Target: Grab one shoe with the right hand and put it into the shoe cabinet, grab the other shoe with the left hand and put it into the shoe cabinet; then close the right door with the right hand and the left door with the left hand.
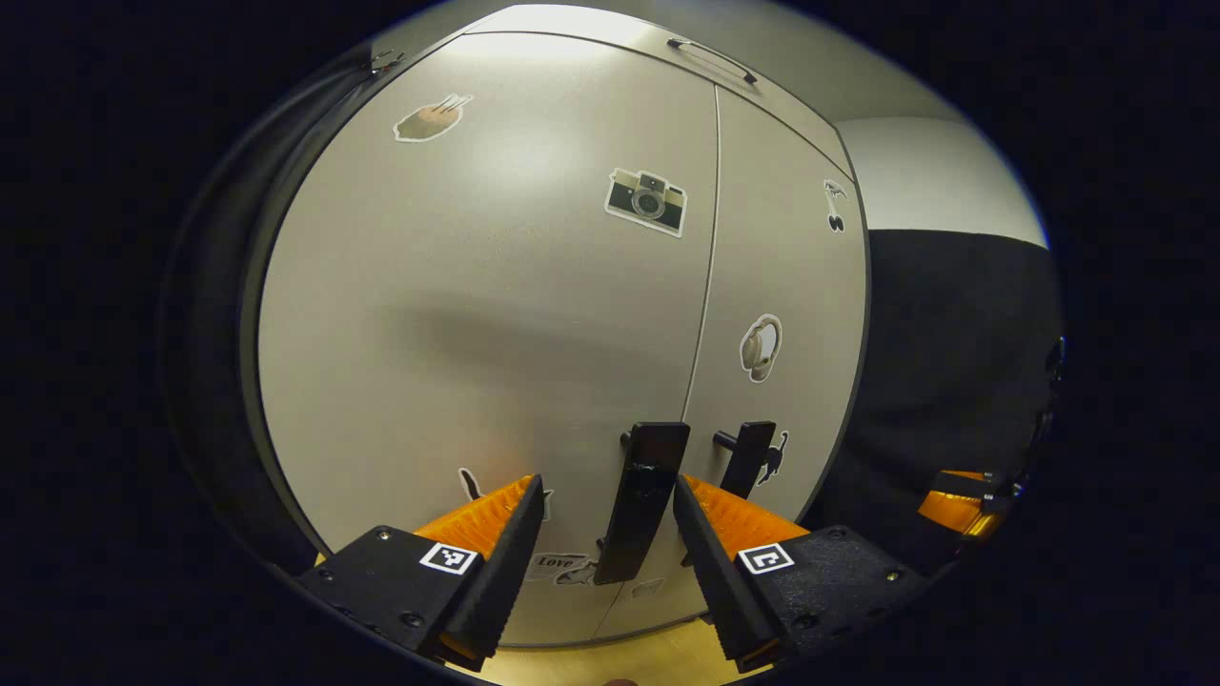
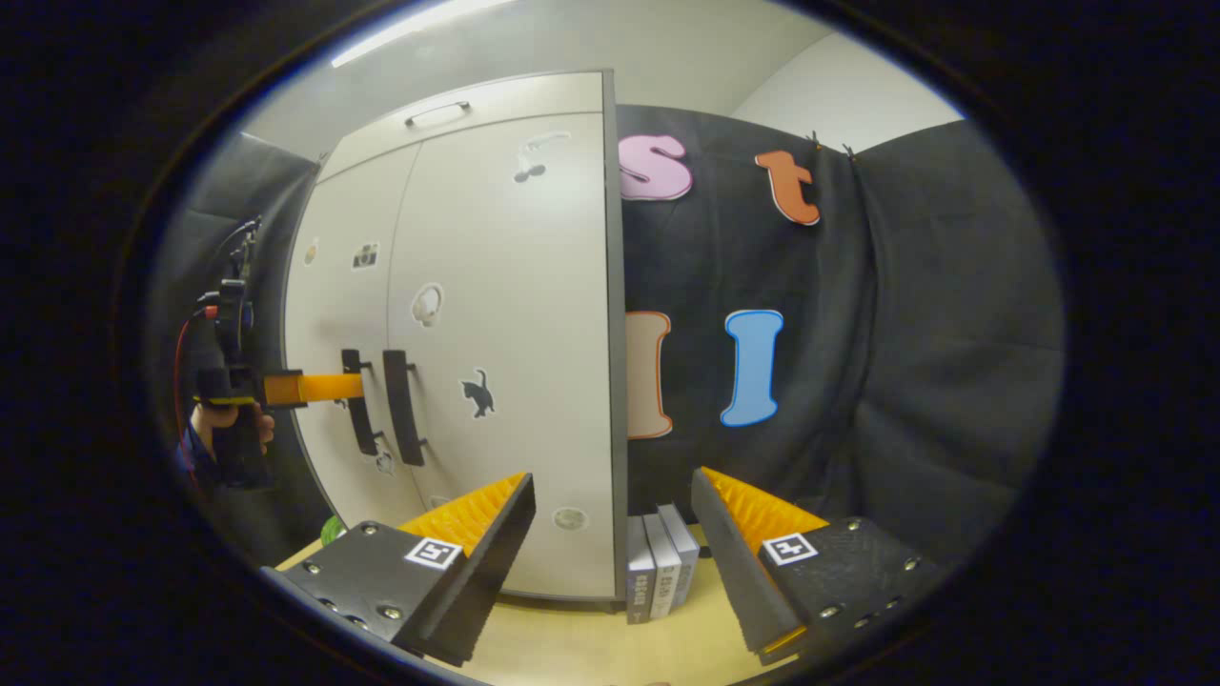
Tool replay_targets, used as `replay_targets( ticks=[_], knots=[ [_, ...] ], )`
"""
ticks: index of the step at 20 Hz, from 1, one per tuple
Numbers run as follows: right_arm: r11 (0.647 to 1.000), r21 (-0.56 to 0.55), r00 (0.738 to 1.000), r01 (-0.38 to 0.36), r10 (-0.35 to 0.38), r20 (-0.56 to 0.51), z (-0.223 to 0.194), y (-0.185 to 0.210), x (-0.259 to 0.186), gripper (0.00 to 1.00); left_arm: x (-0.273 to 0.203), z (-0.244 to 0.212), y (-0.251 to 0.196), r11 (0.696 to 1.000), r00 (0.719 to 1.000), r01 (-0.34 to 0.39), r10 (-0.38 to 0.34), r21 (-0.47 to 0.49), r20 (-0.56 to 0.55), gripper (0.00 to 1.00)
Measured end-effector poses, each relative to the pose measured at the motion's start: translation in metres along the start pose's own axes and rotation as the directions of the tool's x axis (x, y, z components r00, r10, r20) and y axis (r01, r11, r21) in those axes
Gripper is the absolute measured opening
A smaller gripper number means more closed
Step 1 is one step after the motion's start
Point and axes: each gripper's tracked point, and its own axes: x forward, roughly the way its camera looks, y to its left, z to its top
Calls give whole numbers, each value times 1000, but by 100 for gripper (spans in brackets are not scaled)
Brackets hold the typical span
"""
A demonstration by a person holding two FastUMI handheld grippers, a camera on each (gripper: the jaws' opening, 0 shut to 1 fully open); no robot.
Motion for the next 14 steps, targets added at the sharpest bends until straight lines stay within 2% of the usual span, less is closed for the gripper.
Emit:
replay_targets(
  ticks=[3, 7, 10, 14],
  knots=[
    [1000, 1, 996, 4, -4, 88, 43, 12, -14, 99, -30, 28, -4, 998, 997, -44, 41, 46, 58, 80],
    [1000, 9, 980, -28, 26, 198, 93, 36, -31, 99, -77, 70, -12, 995, 987, -85, 77, 54, 140, 80],
    [998, 18, 970, -66, 60, 236, 108, 53, -42, 97, -109, 87, -19, 995, 981, -95, 87, 43, 175, 80],
    [996, 19, 967, -88, 80, 241, 107, 64, -50, 98, -140, 95, -20, 990, 974, -124, 108, 65, 200, 79]
  ],
)
